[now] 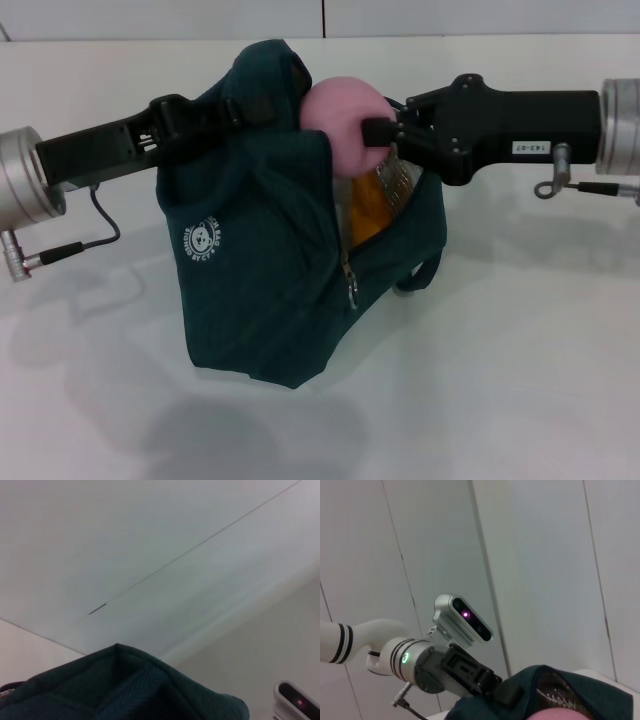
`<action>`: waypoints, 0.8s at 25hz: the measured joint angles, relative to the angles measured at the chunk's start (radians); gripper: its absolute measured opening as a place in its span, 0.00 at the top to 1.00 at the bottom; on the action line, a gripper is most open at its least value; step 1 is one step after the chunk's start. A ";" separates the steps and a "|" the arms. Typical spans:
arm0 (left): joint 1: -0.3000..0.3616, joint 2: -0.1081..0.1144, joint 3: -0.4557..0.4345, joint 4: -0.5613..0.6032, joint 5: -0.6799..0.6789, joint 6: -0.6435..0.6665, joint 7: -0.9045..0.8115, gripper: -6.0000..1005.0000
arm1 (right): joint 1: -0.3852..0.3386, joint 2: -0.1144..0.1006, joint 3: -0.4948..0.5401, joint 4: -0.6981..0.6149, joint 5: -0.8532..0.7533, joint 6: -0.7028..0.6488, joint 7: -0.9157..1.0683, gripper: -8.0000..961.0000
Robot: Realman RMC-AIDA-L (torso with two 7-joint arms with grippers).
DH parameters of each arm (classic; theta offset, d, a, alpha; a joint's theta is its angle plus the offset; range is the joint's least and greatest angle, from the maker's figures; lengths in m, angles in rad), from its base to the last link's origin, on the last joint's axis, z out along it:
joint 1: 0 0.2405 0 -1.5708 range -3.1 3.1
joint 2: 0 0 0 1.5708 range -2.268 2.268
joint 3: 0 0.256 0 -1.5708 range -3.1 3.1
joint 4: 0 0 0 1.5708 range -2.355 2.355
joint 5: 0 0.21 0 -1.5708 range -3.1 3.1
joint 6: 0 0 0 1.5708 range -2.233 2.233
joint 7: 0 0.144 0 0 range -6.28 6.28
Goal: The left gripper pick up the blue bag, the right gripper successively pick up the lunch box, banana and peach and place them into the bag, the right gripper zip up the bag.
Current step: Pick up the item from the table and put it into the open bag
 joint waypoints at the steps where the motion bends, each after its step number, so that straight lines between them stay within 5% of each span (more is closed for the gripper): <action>1: 0.000 0.000 0.000 0.000 0.000 0.001 0.000 0.93 | 0.011 0.000 0.000 0.011 0.000 0.003 -0.001 0.87; 11: -0.001 0.002 0.002 0.000 0.002 0.009 0.000 0.93 | 0.070 -0.003 -0.005 0.078 -0.004 0.005 -0.012 0.85; 20: 0.000 0.008 0.003 0.000 0.002 0.021 -0.001 0.93 | 0.066 -0.003 0.000 0.080 -0.004 0.019 -0.014 0.46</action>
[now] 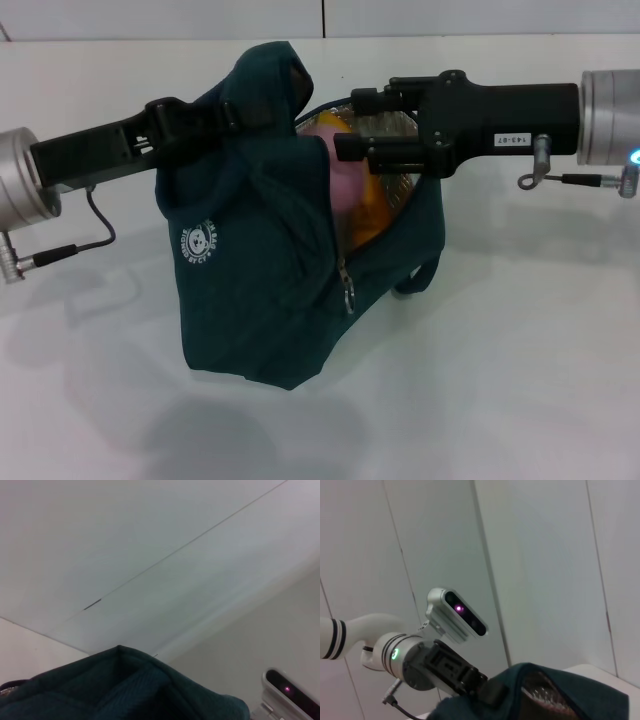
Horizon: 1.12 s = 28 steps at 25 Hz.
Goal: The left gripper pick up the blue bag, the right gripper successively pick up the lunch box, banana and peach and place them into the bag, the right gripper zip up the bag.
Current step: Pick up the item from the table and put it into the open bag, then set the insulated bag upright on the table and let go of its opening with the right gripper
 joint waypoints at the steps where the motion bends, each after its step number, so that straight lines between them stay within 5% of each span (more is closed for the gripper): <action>1: 0.001 0.001 0.000 0.000 0.000 0.001 0.000 0.93 | -0.002 0.000 0.001 0.000 0.000 0.000 0.000 0.42; 9: 0.006 0.003 0.000 0.000 0.000 0.002 -0.001 0.92 | -0.052 -0.002 0.064 -0.013 0.001 0.002 0.028 0.34; 18: 0.013 0.003 0.002 0.003 0.000 0.016 -0.005 0.92 | -0.132 -0.021 0.279 0.123 0.009 -0.040 0.371 0.34; 28: 0.004 0.002 0.023 0.000 0.000 0.017 -0.007 0.92 | 0.032 -0.027 0.265 0.502 -0.020 -0.031 0.434 0.35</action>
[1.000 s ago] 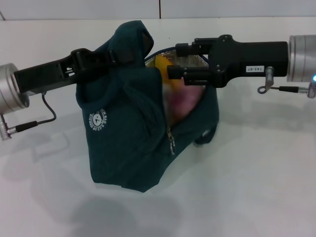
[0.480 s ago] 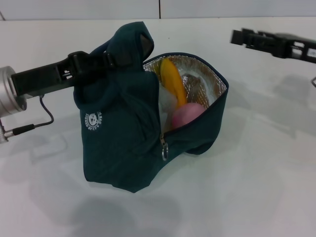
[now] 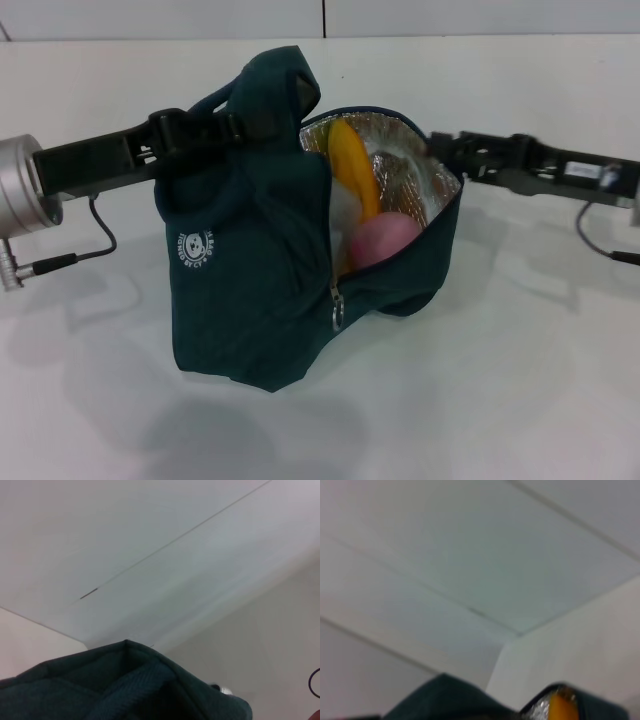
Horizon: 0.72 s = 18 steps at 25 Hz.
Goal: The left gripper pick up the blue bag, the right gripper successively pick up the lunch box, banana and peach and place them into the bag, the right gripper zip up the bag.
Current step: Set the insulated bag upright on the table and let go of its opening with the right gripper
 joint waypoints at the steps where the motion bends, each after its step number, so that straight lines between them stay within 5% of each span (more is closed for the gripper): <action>1: -0.001 0.000 0.002 0.000 0.000 0.000 0.000 0.92 | 0.007 0.003 -0.002 0.003 -0.012 0.003 0.002 0.35; 10: 0.001 0.000 0.003 0.003 -0.002 0.000 0.002 0.92 | 0.030 0.022 0.006 -0.012 -0.108 0.046 0.029 0.35; 18: -0.001 0.002 0.003 0.006 -0.003 0.000 0.000 0.92 | -0.065 0.001 0.032 -0.132 -0.084 0.013 0.036 0.35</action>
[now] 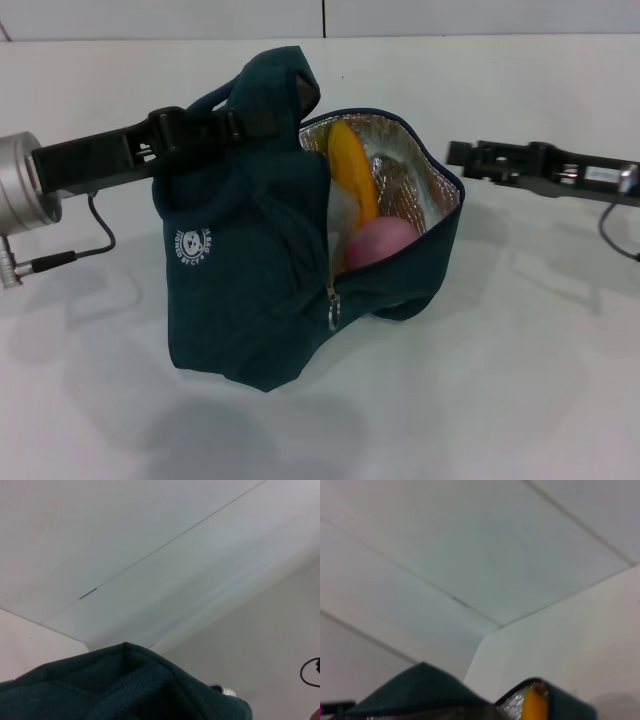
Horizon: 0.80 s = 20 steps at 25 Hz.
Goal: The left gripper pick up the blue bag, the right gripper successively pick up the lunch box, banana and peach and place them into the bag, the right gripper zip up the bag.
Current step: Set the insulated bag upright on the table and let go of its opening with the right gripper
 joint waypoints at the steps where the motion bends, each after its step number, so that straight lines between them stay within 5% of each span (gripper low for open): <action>1: 0.000 0.000 0.000 0.000 0.000 0.000 0.000 0.92 | -0.011 -0.005 0.007 -0.005 0.001 -0.003 0.004 0.35; 8: -0.006 0.001 0.000 -0.002 -0.004 -0.002 -0.001 0.92 | -0.024 -0.020 0.032 0.052 -0.002 0.004 0.013 0.35; 20: -0.015 0.001 0.000 -0.002 -0.003 -0.005 -0.002 0.92 | 0.054 0.016 -0.018 0.122 -0.023 0.057 0.015 0.35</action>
